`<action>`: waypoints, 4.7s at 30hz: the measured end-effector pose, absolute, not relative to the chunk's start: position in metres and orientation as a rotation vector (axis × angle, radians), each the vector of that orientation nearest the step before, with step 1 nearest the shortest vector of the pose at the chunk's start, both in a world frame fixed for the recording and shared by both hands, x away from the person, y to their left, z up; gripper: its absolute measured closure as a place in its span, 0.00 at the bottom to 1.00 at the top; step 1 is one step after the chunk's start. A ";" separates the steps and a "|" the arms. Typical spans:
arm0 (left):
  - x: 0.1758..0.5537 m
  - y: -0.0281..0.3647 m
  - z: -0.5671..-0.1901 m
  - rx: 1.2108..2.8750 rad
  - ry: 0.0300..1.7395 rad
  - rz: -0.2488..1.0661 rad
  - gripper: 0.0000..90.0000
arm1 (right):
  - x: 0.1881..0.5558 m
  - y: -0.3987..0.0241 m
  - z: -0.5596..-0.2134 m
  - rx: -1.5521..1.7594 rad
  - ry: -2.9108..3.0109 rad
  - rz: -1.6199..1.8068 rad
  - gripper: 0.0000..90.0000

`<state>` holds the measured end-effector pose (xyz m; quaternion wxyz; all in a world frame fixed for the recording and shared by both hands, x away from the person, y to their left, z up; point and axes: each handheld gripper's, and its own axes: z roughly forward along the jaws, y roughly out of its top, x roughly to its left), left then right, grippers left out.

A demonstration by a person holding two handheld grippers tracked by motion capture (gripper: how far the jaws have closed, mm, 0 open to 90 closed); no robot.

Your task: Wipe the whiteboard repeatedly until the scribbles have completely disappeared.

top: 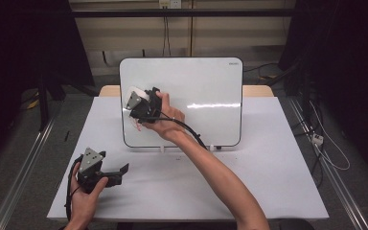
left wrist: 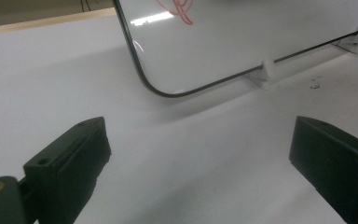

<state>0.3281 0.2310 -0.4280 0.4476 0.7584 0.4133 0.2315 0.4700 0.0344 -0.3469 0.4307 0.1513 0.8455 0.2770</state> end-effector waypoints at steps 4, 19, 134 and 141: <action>0.328 0.230 -0.428 1.876 1.017 0.572 0.05 | 0.465 0.035 -0.354 0.368 2.122 0.684 0.35; 0.329 0.230 -0.428 1.882 1.019 0.576 0.05 | 0.439 0.049 -0.385 0.270 2.190 0.615 0.35; 0.331 0.227 -0.430 1.908 1.013 0.582 0.05 | 0.418 0.000 -0.382 0.474 2.165 0.857 0.35; 0.332 0.229 -0.431 1.895 1.033 0.571 0.05 | 0.420 -0.010 -0.380 0.526 2.155 0.879 0.35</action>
